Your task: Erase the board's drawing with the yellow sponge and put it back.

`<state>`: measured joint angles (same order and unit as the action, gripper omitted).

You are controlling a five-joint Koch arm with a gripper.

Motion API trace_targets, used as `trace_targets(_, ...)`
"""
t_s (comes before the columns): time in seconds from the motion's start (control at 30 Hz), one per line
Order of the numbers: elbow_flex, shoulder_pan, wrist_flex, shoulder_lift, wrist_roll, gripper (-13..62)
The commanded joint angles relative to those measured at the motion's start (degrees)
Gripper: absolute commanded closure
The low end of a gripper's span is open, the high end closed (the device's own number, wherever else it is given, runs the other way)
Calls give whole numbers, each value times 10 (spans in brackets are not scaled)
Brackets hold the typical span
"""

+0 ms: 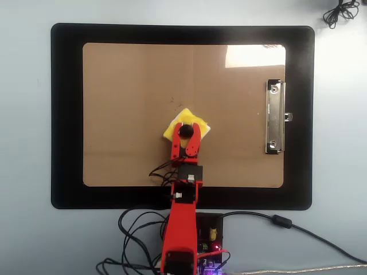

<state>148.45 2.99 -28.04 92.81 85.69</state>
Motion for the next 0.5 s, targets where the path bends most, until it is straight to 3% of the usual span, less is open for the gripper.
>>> trace_targets(0.0,-25,19,-18,-44,9,576)
trace_targets(0.13,24,23,-42,-22,9,576)
trace_targets(0.37,209,15,-72,190,10,576)
trace_targets(0.47,177,15,-74,155,11,576)
